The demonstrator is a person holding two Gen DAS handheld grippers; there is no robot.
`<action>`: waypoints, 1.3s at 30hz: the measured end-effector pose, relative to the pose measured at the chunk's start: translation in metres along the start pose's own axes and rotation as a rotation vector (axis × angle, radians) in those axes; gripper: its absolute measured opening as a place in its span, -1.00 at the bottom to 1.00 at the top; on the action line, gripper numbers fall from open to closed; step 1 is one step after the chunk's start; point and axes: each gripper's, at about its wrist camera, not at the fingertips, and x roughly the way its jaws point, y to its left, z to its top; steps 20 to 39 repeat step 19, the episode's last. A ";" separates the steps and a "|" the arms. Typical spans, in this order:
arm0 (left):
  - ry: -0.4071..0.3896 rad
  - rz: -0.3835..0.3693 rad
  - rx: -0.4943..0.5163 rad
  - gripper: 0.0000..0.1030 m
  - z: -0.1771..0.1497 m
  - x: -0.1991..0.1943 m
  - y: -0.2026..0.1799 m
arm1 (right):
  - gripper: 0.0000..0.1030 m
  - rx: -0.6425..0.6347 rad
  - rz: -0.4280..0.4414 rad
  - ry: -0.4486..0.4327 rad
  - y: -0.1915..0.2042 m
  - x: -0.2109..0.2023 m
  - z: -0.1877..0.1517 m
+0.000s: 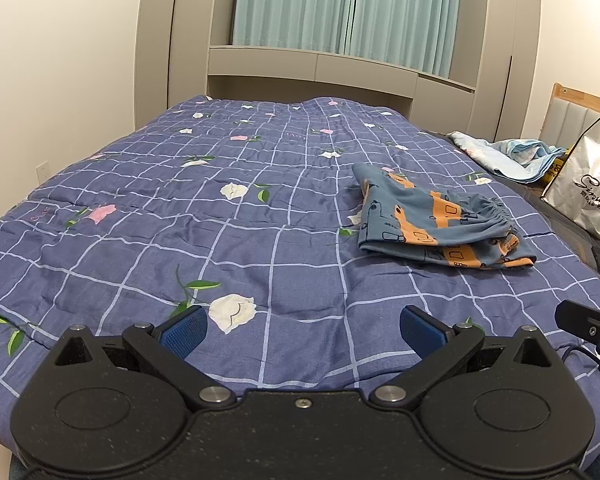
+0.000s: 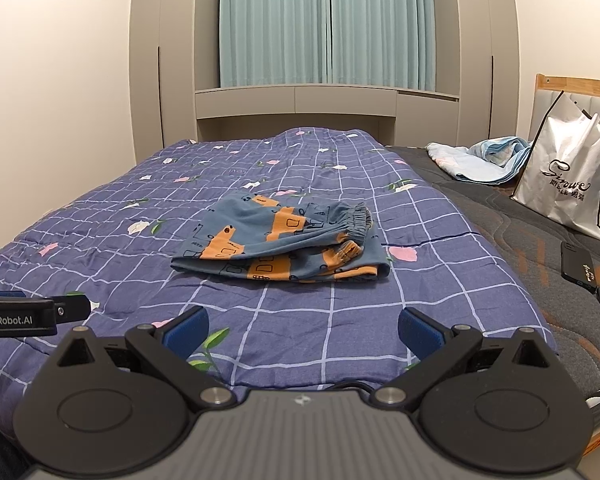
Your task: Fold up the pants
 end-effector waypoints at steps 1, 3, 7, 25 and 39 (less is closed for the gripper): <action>0.001 -0.002 0.000 0.99 0.000 0.000 0.000 | 1.00 -0.001 0.000 0.000 0.000 0.000 0.000; -0.001 -0.003 0.001 0.99 0.000 -0.001 0.000 | 1.00 -0.002 0.002 0.000 0.001 0.000 -0.001; -0.004 -0.005 0.004 0.99 0.000 -0.002 0.000 | 1.00 -0.002 0.001 0.002 0.001 0.000 -0.001; 0.000 -0.006 0.005 0.99 0.000 -0.002 -0.001 | 1.00 -0.003 0.003 0.004 0.001 0.000 -0.001; 0.000 -0.006 0.005 0.99 0.000 -0.002 -0.001 | 1.00 -0.003 0.003 0.004 0.001 0.000 -0.001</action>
